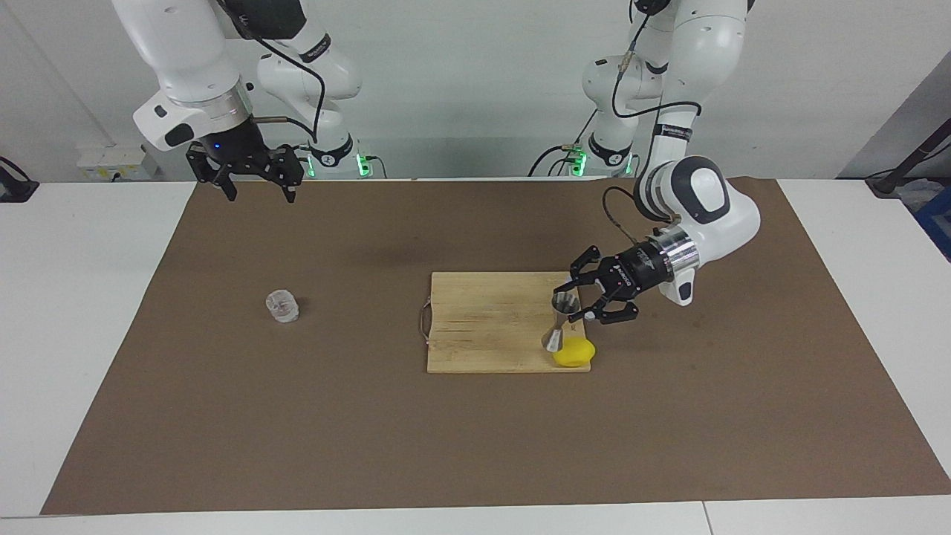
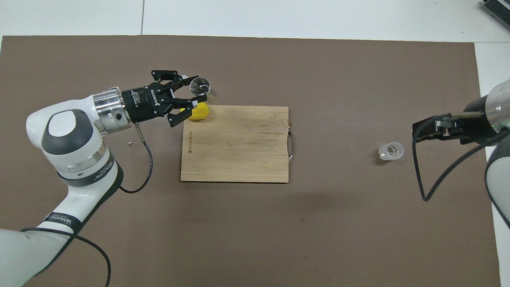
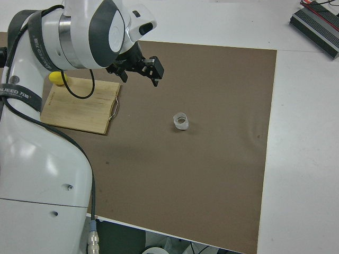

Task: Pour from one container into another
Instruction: 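Carry the metal cup with the left gripper over the cutting board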

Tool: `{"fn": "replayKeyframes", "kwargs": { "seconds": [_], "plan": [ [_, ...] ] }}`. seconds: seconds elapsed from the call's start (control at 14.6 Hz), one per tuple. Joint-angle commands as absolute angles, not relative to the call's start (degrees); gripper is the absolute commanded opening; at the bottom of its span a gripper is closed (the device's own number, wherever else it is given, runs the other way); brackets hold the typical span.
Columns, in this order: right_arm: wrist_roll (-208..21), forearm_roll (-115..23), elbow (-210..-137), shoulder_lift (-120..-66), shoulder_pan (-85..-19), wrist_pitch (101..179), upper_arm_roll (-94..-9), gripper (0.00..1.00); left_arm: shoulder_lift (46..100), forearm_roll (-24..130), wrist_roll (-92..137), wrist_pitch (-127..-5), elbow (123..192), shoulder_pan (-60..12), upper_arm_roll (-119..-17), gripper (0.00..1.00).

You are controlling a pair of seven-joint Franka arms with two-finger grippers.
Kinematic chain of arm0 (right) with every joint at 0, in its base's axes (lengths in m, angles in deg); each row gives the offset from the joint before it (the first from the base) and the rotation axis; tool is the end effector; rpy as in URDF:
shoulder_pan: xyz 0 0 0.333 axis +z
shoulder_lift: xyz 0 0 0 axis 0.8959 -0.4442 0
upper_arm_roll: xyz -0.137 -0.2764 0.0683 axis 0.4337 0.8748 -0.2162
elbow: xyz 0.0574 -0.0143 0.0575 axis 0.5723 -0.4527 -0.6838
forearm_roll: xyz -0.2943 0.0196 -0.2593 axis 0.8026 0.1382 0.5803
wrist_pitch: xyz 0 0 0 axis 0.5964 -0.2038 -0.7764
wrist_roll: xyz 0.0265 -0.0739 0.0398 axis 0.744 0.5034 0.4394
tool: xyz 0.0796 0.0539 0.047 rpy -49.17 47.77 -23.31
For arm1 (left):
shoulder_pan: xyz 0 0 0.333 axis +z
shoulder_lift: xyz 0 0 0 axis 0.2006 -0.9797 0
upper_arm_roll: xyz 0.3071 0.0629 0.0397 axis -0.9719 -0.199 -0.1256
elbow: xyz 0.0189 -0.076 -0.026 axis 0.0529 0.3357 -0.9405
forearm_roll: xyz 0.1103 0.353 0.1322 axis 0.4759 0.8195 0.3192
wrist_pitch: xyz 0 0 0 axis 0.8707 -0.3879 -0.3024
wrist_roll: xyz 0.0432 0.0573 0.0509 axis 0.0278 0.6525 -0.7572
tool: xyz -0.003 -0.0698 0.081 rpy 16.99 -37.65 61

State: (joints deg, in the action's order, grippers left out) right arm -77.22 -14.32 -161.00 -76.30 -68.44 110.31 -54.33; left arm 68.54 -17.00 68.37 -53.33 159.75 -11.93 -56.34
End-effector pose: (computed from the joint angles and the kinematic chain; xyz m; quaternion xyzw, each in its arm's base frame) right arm 0.5411 0.0470 0.6233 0.9993 -0.0302 -0.0196 0.0129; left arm 0.5980 -0.1935 0.3937 0.4309 0.6512 -0.3966 0.4826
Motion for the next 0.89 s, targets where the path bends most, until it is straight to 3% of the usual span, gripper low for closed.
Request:
{"fn": "replayKeyframes", "kwargs": {
  "seconds": [0.0, 0.34, 0.82],
  "plan": [
    [-78.9, -15.4, -161.6, -75.9, -69.4, 110.9, -54.6, 1.00, 69.2, -22.7, 69.1, -58.6, 160.9, -17.7, -57.2, 0.00],
    [-78.9, -15.5, -161.6, -75.9, -69.5, 109.3, -54.4, 1.00, 68.5, -27.9, 68.8, -67.1, 161.6, -25.7, -57.3, 0.00],
    [-75.7, -15.7, -161.4, -76.1, -70.1, 110.4, -54.2, 1.00, 64.7, -30.6, 68.5, -72.6, 159.9, -30.2, -57.6, 0.00]
  ]
}}
